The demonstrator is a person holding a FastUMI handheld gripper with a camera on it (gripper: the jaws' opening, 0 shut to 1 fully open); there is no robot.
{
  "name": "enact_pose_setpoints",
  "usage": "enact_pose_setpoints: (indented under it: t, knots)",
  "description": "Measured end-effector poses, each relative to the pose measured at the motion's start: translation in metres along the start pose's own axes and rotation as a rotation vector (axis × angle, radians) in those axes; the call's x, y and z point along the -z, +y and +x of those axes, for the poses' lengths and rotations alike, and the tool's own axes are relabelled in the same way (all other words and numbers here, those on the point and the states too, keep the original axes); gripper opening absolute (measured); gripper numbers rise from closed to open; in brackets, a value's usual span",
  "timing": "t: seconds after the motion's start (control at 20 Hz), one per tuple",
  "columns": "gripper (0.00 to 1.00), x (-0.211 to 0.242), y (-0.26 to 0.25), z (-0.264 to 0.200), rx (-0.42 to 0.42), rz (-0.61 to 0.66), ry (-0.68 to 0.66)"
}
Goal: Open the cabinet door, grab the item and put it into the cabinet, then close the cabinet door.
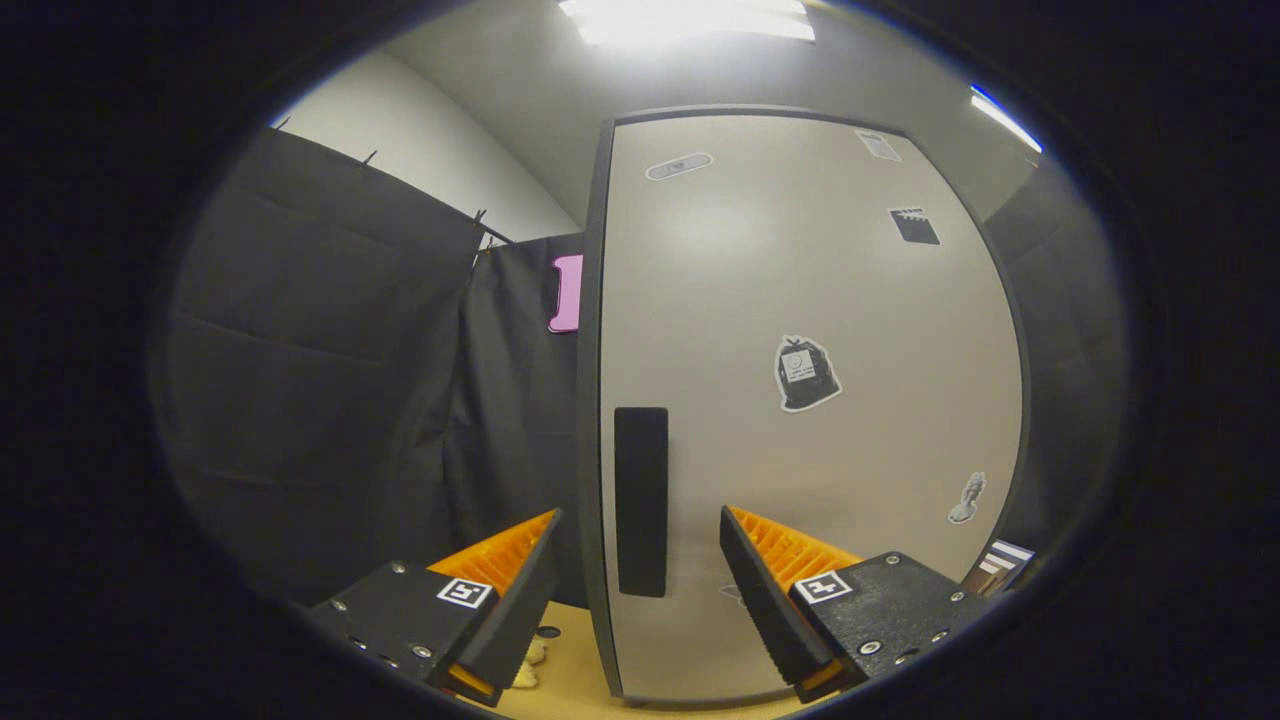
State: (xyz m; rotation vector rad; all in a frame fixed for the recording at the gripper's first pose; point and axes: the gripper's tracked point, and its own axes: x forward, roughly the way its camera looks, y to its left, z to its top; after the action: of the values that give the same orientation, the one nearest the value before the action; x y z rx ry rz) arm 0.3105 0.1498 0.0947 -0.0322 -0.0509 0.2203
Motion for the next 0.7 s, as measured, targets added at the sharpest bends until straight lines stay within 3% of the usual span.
enact_pose_setpoints:
  t: [0.25, 0.35, 0.45, 0.5, 0.7]
  knots:
    - [0.79, 0.017, -0.002, 0.027, 0.014, 0.002, 0.069]
    - [0.67, 0.022, 0.000, 0.032, 0.010, 0.017, 0.095]
    - [0.36, 0.022, 0.000, 0.031, 0.015, 0.018, 0.100]
    - [0.31, 0.021, 0.001, 0.030, 0.012, 0.020, 0.102]
    - [0.24, 0.021, 0.002, 0.022, -0.019, 0.014, 0.116]
